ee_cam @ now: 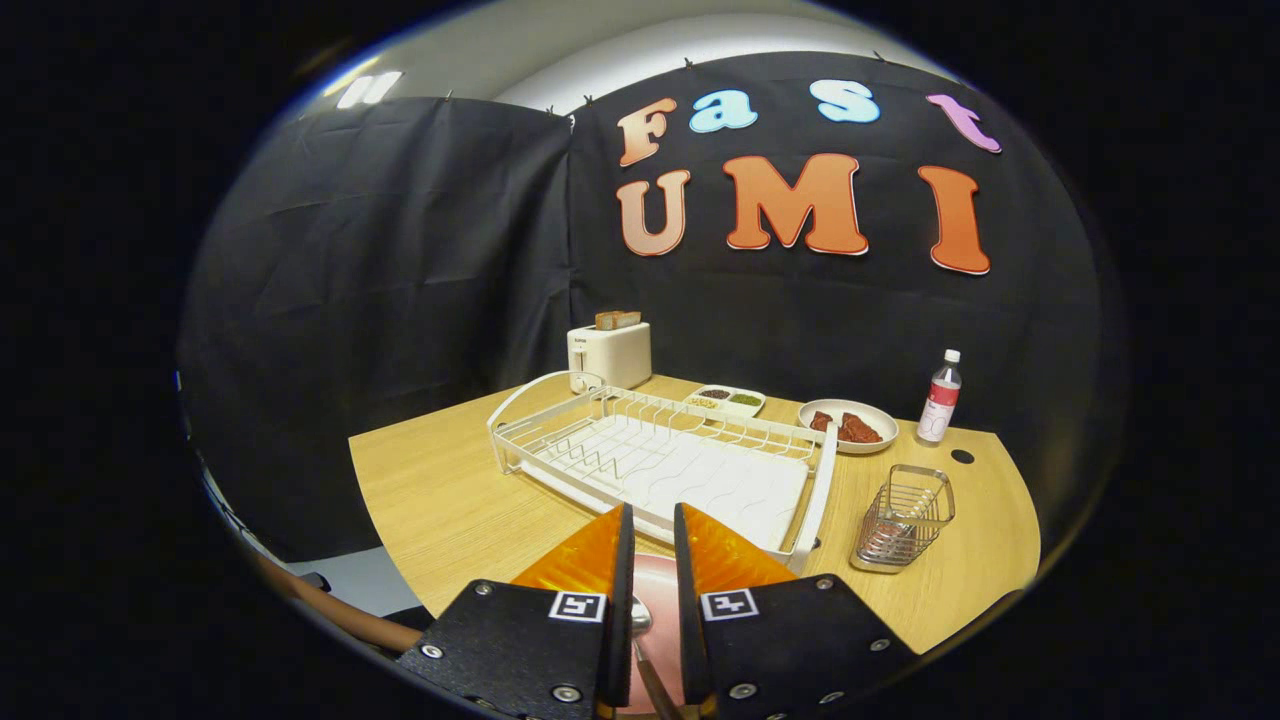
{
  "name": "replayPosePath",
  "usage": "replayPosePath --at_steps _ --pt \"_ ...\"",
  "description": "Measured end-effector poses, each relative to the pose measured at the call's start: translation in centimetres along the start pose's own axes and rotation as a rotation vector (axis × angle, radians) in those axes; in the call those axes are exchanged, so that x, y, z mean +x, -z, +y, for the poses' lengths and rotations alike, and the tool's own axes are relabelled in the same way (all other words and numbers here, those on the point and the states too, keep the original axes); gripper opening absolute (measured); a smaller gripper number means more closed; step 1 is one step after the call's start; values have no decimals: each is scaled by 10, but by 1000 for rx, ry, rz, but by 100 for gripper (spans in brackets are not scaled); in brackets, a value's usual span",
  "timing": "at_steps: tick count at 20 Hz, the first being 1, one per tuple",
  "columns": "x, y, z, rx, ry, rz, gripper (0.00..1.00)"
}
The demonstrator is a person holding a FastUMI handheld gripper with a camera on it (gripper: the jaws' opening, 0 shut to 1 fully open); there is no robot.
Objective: Take the plate from the dish rack, then take the spoon from the basket and place it into the plate.
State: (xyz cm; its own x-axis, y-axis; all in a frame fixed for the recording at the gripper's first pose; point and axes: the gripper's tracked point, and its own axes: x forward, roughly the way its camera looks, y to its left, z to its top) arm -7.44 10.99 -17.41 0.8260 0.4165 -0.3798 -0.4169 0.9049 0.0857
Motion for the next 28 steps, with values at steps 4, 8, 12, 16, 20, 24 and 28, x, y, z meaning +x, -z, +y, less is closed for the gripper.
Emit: replayPosePath --at_steps 4,8,12,16,20,24,28 --pt "-6 -21 -11 -21 54 -61 33" --pt "-15 -48 -24 -1 116 -140 52" --pt "-20 -71 -35 25 177 -192 75" --pt "-29 -97 -43 60 238 -261 83" --pt "-44 -121 -49 41 305 -320 88" --pt "-60 -141 -51 19 363 -372 90" --pt "-72 -156 -57 29 405 -406 91"
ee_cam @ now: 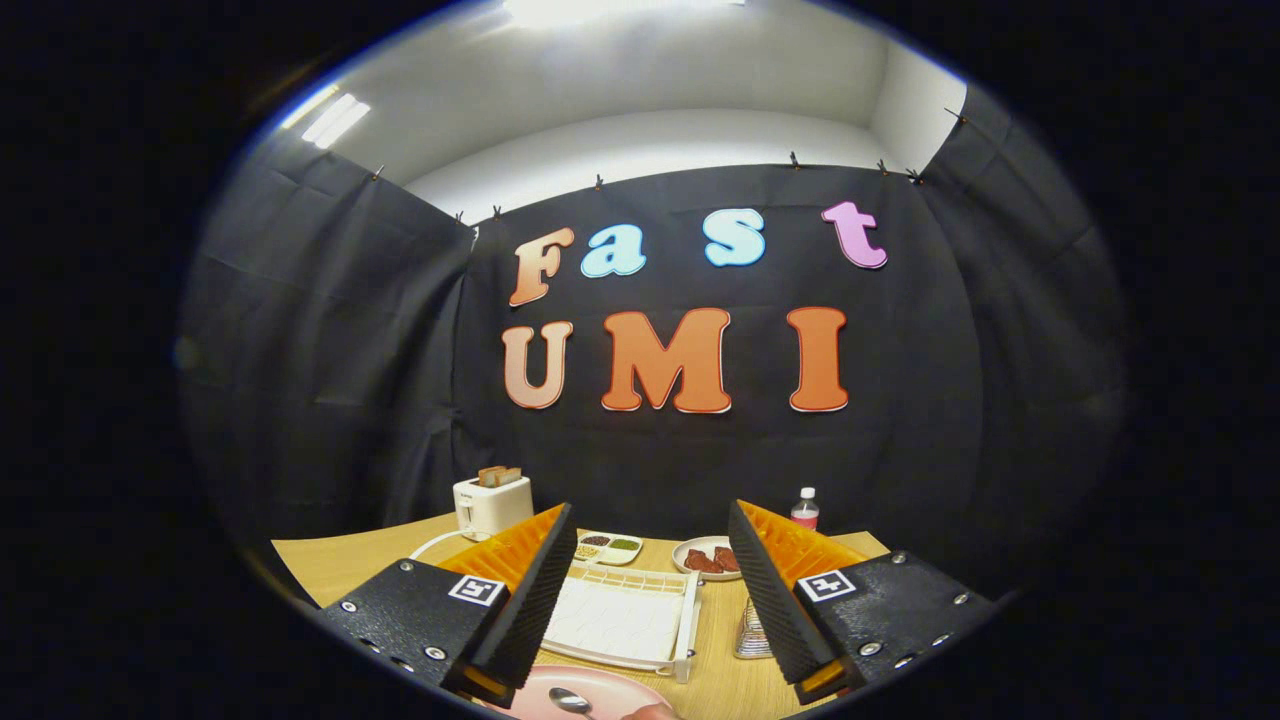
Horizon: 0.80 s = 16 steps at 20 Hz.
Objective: Take the plate from the dish rack, then take the spoon from the basket and place it into the plate.
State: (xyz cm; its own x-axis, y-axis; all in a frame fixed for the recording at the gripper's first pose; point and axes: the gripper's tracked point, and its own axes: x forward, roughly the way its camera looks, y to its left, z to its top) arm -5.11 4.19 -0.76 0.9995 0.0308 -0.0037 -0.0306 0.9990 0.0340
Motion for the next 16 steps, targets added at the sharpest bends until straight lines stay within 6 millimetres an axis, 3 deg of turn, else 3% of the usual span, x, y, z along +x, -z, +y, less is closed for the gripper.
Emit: replayPosePath --at_steps 16 --pt "-17 -19 7 -70 78 -45 91"
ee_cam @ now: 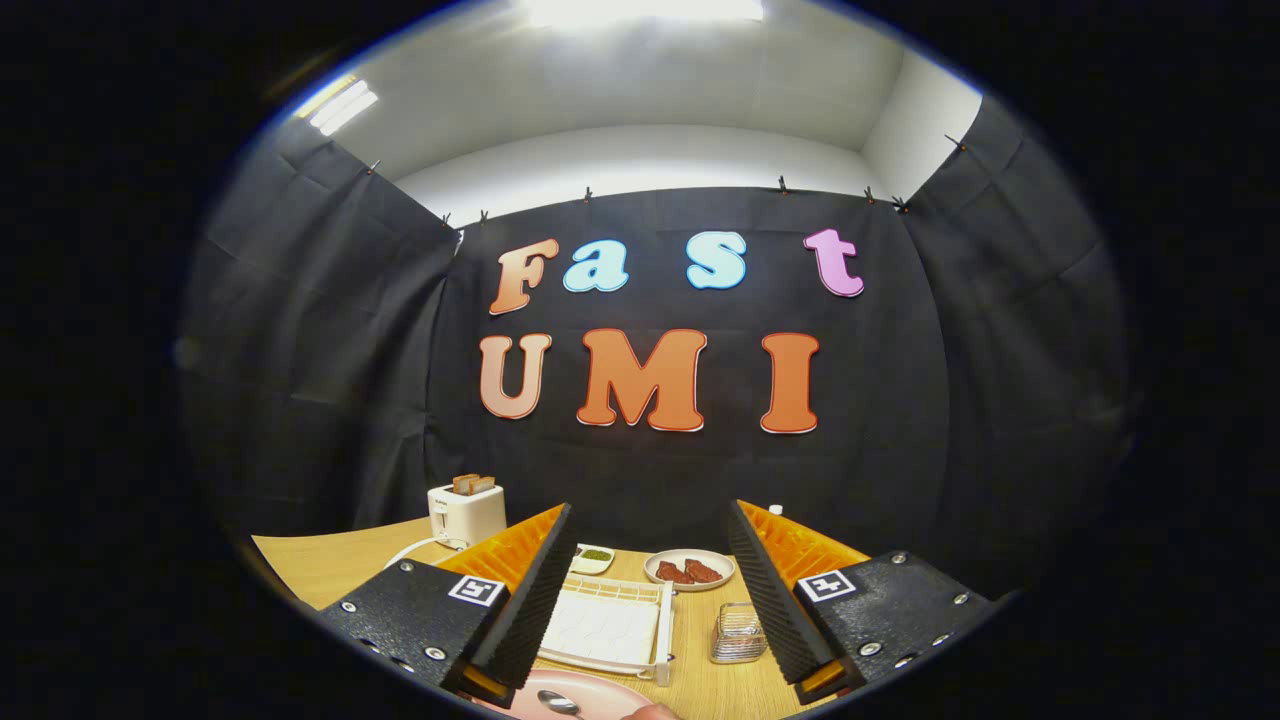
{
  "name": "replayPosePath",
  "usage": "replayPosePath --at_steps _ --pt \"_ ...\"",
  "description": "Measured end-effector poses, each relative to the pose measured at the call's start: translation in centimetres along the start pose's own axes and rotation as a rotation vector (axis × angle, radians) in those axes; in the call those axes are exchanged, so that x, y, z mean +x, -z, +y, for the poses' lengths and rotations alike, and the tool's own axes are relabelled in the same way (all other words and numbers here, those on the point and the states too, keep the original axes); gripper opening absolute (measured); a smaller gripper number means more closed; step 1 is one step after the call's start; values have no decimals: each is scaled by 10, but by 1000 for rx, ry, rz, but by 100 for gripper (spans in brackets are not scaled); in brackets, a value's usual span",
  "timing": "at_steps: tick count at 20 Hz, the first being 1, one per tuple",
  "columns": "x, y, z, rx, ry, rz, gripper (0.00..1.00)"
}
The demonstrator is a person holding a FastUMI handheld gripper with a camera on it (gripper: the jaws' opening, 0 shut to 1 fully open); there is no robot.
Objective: Take the plate from the dish rack, then take the spoon from the basket and place it into the plate.
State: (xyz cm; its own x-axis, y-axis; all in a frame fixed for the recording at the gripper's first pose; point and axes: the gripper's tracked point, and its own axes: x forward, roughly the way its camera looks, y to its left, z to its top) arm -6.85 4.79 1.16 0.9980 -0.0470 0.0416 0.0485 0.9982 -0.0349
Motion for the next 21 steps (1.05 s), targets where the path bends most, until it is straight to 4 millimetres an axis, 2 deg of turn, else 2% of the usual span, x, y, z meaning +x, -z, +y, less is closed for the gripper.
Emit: replayPosePath --at_steps 9,21 --pt "-8 -26 20 -35 -2 -29 92" --pt "-15 -35 7 -15 34 -43 94"
